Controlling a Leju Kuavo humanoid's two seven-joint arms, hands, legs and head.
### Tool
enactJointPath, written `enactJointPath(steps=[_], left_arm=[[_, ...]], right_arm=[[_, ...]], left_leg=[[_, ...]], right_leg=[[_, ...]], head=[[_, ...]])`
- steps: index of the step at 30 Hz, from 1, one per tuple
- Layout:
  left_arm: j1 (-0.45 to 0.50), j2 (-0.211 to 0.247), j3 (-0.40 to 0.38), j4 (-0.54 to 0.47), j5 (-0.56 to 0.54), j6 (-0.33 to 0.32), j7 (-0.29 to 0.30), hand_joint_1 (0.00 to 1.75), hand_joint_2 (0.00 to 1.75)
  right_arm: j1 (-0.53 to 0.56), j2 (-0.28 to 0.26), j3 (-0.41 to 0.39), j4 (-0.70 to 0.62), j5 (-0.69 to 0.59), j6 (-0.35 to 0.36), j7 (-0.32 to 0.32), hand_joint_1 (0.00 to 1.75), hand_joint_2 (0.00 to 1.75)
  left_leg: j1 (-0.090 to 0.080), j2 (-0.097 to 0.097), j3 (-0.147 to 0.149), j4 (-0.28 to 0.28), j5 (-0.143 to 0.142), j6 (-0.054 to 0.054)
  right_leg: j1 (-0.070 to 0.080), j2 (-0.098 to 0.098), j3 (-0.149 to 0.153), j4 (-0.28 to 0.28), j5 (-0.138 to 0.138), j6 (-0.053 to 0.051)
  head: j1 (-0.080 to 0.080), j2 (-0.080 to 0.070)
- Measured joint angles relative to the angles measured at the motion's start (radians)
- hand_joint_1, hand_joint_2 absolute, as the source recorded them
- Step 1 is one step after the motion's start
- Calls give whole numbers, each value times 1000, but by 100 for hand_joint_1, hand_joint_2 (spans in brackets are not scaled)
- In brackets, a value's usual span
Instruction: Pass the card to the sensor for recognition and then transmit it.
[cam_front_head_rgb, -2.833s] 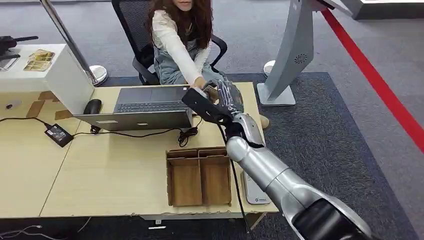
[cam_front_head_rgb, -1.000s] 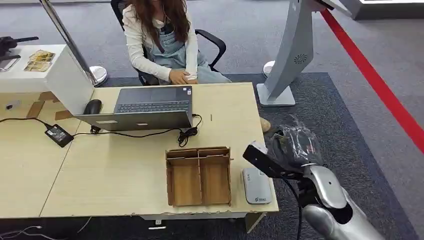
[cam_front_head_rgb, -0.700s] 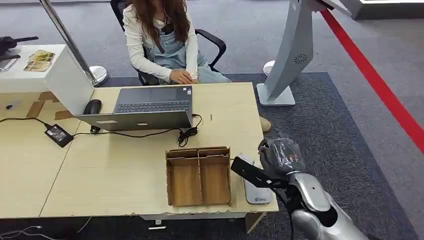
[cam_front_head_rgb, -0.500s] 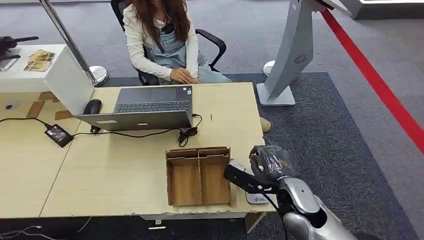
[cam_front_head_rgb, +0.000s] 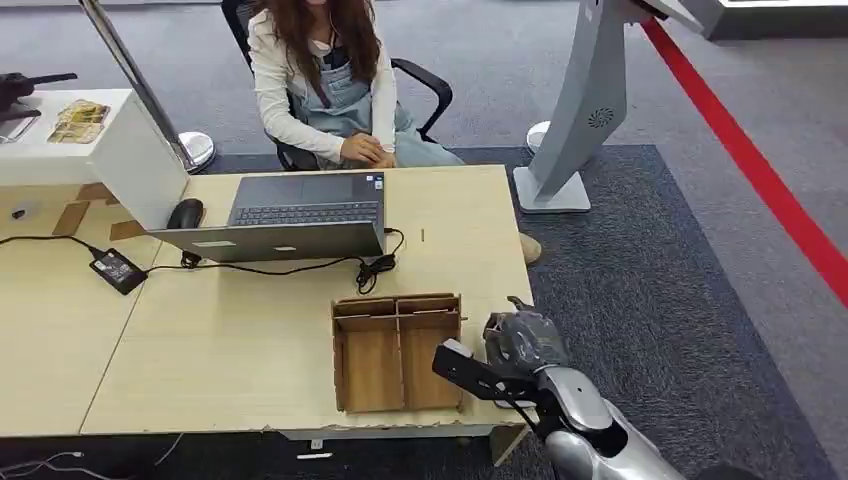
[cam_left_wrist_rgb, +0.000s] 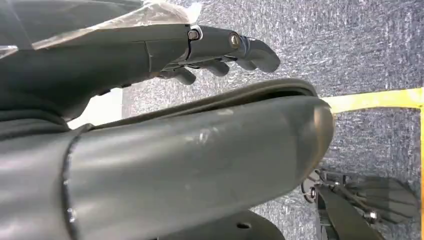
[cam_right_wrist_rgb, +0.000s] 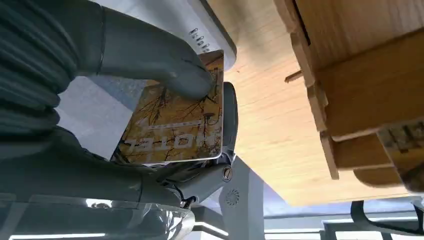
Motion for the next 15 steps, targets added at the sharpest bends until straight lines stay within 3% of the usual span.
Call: enactJointPath(steps=[11,15], left_arm=[[0,0,0,0,7,5,-6,0,0],[0,0,1,0,7,8,-6,0,0]], right_arm=[[-26,28,22,85,-12,-39,-30,175,175],[-82,24,24,88,58,-83,-2,175,175]], left_leg=[[0,0,0,0,0,0],[0,0,1,0,0,0]], right_leg=[[0,0,0,0,0,0],[-1,1,0,0,0,0]], head=[[0,0],[0,0]])
